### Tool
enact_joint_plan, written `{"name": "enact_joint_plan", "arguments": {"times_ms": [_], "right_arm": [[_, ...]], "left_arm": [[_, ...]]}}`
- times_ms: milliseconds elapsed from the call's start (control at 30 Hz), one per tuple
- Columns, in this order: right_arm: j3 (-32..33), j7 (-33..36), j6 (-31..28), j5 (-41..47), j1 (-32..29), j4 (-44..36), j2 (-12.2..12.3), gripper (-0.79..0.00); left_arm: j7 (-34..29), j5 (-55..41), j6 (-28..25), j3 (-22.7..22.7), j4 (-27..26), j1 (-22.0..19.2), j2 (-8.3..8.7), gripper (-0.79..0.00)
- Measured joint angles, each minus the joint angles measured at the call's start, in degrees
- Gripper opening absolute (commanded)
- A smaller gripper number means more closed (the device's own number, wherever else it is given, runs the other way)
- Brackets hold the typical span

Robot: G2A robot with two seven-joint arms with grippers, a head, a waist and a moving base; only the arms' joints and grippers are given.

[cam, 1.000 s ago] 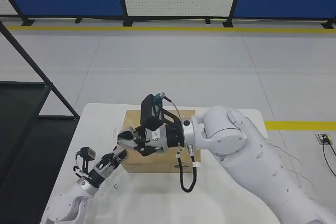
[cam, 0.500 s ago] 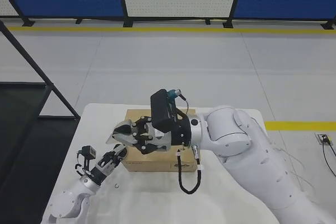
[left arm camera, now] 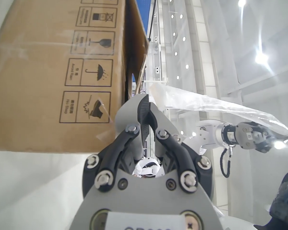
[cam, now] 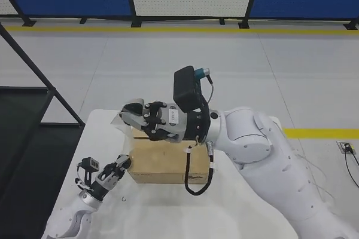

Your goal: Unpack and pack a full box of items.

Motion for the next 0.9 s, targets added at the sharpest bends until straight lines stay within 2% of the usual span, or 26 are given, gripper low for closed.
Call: {"name": "enact_joint_plan", "arguments": {"times_ms": [233,333,467,567,700,900], "right_arm": [[0.72,-0.25,5.29,-0.11,1.6,-1.09,-0.5,-0.785],[0.39,2.43,8.52,-1.56,2.51,-1.98,-0.6,-0.785],[0.29,3.07,8.82,-1.67,2.69,-2.08,-0.6,-0.785],[0.3,2.95,8.78,-1.65,2.68,-2.07,-0.6,-0.785],[0.43,2.44,9.37,-1.68,2.25,-2.26,-0.62,-0.785],[-0.04,-2.47,16.14,0.97,1.93,-0.94,-1.69,-0.785]], "left_arm": [[0.31,-6.52,-2.86,-3.6,-3.1,2.78,0.17,-0.785],[0.63,-10.23,-3.74,-5.47,-4.4,3.64,0.22,-0.785],[2.27,-14.98,-4.19,-8.91,-5.0,4.11,0.34,-0.785],[4.07,-15.64,-3.3,-11.7,-3.21,3.18,0.64,-0.785],[5.7,-14.57,-1.85,-13.87,1.84,0.24,1.1,-0.785],[6.2,-13.59,-0.96,-14.94,8.28,-2.9,1.54,-0.785]]}}
